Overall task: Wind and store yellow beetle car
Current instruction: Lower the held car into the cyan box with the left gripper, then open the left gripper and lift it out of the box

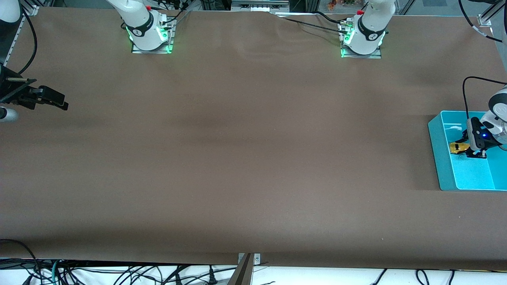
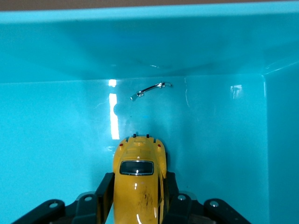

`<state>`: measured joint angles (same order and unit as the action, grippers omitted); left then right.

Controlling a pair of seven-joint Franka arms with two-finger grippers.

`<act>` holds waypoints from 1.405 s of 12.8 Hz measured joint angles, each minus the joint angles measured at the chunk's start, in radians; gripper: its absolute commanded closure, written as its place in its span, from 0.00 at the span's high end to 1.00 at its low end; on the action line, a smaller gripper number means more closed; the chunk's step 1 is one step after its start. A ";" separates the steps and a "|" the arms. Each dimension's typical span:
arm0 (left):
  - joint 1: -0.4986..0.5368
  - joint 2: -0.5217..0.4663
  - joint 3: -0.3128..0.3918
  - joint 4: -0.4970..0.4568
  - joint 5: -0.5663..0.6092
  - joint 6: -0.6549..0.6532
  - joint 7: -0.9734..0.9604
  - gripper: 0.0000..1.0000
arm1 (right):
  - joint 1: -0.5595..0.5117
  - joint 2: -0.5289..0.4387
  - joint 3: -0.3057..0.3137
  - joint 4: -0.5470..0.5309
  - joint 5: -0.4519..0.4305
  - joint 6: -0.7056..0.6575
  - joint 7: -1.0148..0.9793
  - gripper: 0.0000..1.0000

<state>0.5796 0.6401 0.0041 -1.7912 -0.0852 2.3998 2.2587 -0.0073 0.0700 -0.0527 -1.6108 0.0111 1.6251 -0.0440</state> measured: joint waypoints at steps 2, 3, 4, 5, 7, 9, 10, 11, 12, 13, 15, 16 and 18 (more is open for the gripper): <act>0.000 0.000 0.000 0.000 -0.001 0.000 0.000 0.48 | 0.000 0.000 0.006 0.000 0.000 0.000 0.000 1.00; 0.000 0.001 0.000 0.000 -0.004 0.000 -0.001 0.55 | 0.000 0.000 0.014 0.000 0.000 0.000 0.000 1.00; -0.001 0.001 0.000 0.000 -0.005 -0.001 -0.001 0.87 | 0.001 0.000 0.018 0.001 0.000 0.001 0.000 1.00; -0.002 0.006 0.000 0.000 -0.006 -0.001 -0.001 1.00 | 0.001 0.000 0.019 0.001 0.000 0.003 0.000 1.00; -0.005 0.019 -0.002 0.000 -0.007 -0.002 -0.001 1.00 | 0.001 0.000 0.019 0.001 0.000 0.019 0.000 1.00; -0.006 0.012 -0.003 0.011 -0.008 -0.040 -0.003 1.00 | 0.000 0.000 0.018 0.001 0.000 0.031 0.000 1.00; -0.006 0.000 -0.003 0.021 -0.009 -0.081 -0.012 1.00 | 0.000 0.000 0.018 0.001 0.000 0.034 0.000 1.00; -0.006 -0.023 -0.003 0.031 -0.009 -0.136 -0.029 1.00 | 0.000 0.000 0.018 0.001 0.000 0.035 0.000 1.00; -0.006 -0.053 -0.003 0.038 -0.009 -0.198 -0.055 1.00 | 0.000 0.000 0.018 0.001 0.000 0.036 0.000 1.00; -0.007 -0.090 -0.003 0.041 -0.009 -0.264 -0.091 1.00 | 0.000 0.000 0.018 0.001 0.000 0.036 0.000 1.00; -0.017 -0.159 -0.005 0.041 -0.009 -0.397 -0.205 1.00 | 0.000 0.000 0.017 0.001 0.000 0.036 0.000 1.00; -0.033 -0.190 -0.007 0.041 -0.010 -0.465 -0.295 1.00 | 0.000 0.000 0.017 0.001 0.000 0.036 0.000 1.00; -0.092 -0.241 -0.012 0.040 -0.012 -0.586 -0.525 1.00 | 0.000 0.000 0.017 0.001 0.000 0.036 0.000 1.00</act>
<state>0.4875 0.3986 -0.0080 -1.7507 -0.0975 1.8134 1.7341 -0.0075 0.0701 -0.0352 -1.6097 0.0111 1.6615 -0.0441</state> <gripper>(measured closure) 0.000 0.000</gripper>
